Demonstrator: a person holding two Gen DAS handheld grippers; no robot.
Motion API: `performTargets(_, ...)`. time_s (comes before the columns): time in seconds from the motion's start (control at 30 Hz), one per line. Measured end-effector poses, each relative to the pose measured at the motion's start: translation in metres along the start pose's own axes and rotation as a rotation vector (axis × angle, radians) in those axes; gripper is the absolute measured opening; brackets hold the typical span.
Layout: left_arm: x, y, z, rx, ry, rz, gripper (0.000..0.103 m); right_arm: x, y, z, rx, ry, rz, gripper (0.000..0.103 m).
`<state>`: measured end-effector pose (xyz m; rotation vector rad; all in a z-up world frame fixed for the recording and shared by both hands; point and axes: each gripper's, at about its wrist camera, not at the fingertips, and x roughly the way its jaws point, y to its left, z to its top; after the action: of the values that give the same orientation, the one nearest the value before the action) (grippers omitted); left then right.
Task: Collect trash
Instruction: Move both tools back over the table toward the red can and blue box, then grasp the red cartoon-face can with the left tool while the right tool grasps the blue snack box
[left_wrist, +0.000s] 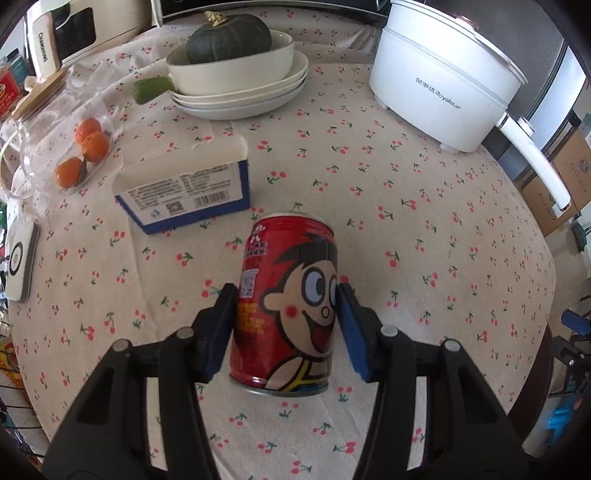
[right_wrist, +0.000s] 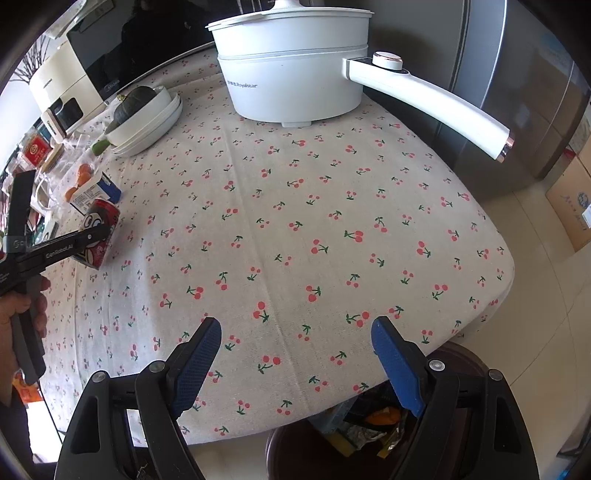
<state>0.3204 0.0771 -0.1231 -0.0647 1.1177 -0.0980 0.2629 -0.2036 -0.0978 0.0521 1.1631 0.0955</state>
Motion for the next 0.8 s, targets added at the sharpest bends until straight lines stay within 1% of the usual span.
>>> performTargets(0.07,-0.021,0.017,-0.017,-0.045,-0.004,-0.021,0.056,0.004,0.015,0.004,-0.025,-0.001,-0.002,0.085)
performTargets(0.13,-0.040,0.038,-0.032,-0.092,-0.016,-0.009,0.055,0.010,0.037,0.012,-0.042,0.001,0.013,0.085)
performTargets(0.17,-0.050,0.048,-0.039,-0.104,-0.023,0.006,0.056,0.013,0.050,0.017,-0.052,0.003,0.034,0.085)
performTargets(0.27,-0.073,0.079,-0.059,-0.149,-0.086,0.050,0.055,0.021,0.100,0.034,-0.097,0.004,0.098,0.085)
performTargets(0.3,-0.079,0.089,-0.064,-0.170,-0.095,0.062,0.055,0.023,0.118,0.041,-0.111,0.005,0.124,0.085)
performTargets(0.4,-0.093,0.119,-0.072,-0.235,-0.119,0.070,0.056,0.027,0.171,0.061,-0.141,0.002,0.186,0.085)
performTargets(0.43,-0.097,0.126,-0.072,-0.247,-0.133,0.088,0.055,0.029,0.187,0.068,-0.142,-0.003,0.211,0.085)
performTargets(0.53,-0.103,0.138,-0.076,-0.221,-0.165,0.173,0.056,0.038,0.231,0.090,-0.136,-0.020,0.255,0.091)
performTargets(0.6,-0.101,0.146,-0.079,-0.215,-0.163,0.187,0.056,0.046,0.256,0.105,-0.151,-0.026,0.245,0.093)
performTargets(0.63,-0.099,0.151,-0.080,-0.225,-0.157,0.178,0.056,0.051,0.265,0.112,-0.146,-0.015,0.233,0.093)
performTargets(0.7,-0.095,0.159,-0.081,-0.246,-0.144,0.155,0.056,0.065,0.274,0.126,-0.085,0.020,0.217,0.093)
performTargets(0.8,-0.092,0.165,-0.081,-0.254,-0.141,0.147,0.056,0.086,0.273,0.145,0.059,0.047,0.257,0.093)
